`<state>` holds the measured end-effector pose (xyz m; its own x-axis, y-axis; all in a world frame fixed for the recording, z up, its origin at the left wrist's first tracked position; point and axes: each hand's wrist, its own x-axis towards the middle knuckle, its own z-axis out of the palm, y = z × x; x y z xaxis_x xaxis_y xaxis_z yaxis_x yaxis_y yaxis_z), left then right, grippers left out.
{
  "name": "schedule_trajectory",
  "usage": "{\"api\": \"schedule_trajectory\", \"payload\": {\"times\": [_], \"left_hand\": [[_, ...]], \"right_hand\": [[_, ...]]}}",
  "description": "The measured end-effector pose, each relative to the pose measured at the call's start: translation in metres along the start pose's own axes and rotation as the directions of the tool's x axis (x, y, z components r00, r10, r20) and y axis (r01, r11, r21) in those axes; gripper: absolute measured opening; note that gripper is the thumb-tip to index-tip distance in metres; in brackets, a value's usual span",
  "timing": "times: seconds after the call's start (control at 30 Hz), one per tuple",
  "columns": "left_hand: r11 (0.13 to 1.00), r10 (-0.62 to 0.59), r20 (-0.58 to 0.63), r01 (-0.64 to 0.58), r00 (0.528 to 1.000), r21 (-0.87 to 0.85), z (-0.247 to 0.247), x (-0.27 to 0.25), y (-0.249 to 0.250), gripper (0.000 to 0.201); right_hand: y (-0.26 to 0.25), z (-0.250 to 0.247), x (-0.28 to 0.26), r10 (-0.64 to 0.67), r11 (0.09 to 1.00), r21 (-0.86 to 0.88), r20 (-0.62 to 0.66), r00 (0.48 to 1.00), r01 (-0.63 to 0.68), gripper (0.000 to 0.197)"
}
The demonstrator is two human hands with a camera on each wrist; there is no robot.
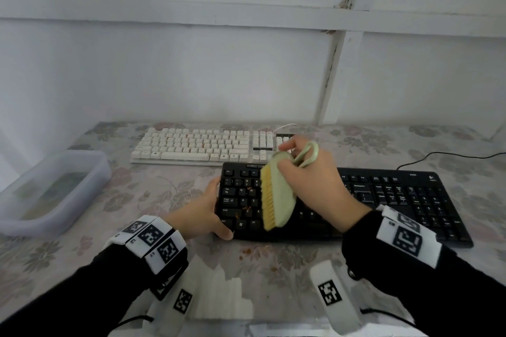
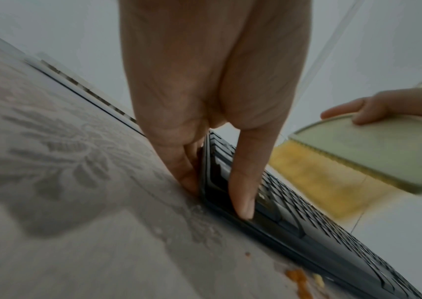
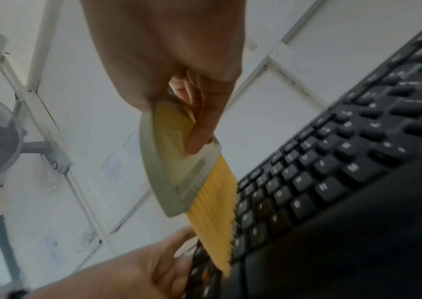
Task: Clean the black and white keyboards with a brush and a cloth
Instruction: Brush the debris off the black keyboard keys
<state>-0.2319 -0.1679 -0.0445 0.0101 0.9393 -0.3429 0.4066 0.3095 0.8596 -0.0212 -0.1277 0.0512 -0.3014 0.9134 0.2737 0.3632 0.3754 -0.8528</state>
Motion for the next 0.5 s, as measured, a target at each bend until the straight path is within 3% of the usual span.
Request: {"api": "schedule_trajectory", "payload": {"times": [0.13,0.4,0.5], "left_hand": [[1.0,-0.006,-0.002,0.006,1.0,0.001,0.0,0.001,-0.002,0.131],[1.0,0.009,0.0,-0.009,1.0,-0.012,0.0,0.004,-0.006,0.13],[1.0,0.014,-0.004,-0.014,1.0,-0.018,0.0,0.004,-0.005,0.13]], "right_hand": [[0.0,0.006,0.019,-0.031,0.999,-0.034,-0.021,0.999,0.03,0.016],[0.011,0.011,-0.027,-0.02,0.998,-0.052,0.2,0.98,0.031,0.01],[0.009,0.005,-0.032,0.018,0.998,-0.062,0.192,0.981,-0.007,0.009]]}}
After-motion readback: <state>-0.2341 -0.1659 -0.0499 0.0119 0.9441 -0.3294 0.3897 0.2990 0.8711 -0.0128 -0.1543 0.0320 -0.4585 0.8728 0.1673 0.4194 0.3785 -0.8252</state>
